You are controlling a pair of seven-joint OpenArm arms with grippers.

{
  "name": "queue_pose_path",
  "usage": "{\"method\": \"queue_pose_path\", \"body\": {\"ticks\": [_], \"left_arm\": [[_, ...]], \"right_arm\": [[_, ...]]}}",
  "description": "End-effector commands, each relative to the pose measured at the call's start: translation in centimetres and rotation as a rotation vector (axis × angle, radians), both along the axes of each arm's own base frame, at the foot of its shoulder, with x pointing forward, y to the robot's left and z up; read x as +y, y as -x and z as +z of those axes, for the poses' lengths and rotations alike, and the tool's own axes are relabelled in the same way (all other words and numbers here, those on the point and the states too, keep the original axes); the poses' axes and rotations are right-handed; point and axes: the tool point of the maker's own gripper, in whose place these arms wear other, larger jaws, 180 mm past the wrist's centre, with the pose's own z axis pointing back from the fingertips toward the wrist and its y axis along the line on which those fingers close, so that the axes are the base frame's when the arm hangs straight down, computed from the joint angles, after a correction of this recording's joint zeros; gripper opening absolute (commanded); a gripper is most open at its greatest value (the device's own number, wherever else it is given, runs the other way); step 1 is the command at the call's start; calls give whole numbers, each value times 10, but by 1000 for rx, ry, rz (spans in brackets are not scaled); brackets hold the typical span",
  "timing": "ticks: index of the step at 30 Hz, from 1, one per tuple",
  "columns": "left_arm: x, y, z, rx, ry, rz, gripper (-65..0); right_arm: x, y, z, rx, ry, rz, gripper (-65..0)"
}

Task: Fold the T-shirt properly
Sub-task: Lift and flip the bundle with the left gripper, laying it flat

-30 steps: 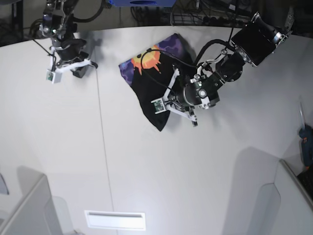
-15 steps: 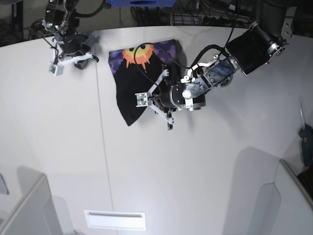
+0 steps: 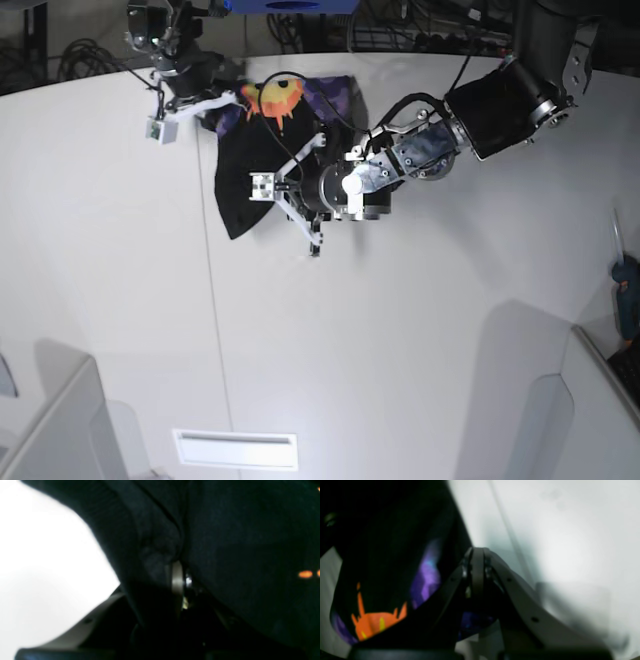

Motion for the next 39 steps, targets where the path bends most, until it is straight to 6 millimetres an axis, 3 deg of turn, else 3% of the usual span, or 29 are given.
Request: {"method": "queue_pose_path", "body": {"ticks": [1, 9, 25, 29, 34, 39], "left_arm": [[2, 4, -3, 12, -17, -13, -650], [6, -4, -2, -50, -55, -30, -650], [8, -7, -1, -76, -71, -36, -650], [7, -13, 4, -90, -65, -33, -538], [-4, -15, 25, -134, -20, -60, -334], [-5, -22, 32, -151, -14, -60, -123]], "right_arm": [[4, 9, -3, 31, -9, 13, -650], [3, 21, -8, 57, -4, 11, -650], [1, 21, -8, 57, -1, 8, -650], [2, 22, -8, 57, -2, 11, -650], [3, 22, -8, 59, -4, 12, -650], [3, 22, -8, 59, -4, 14, -650]]}}
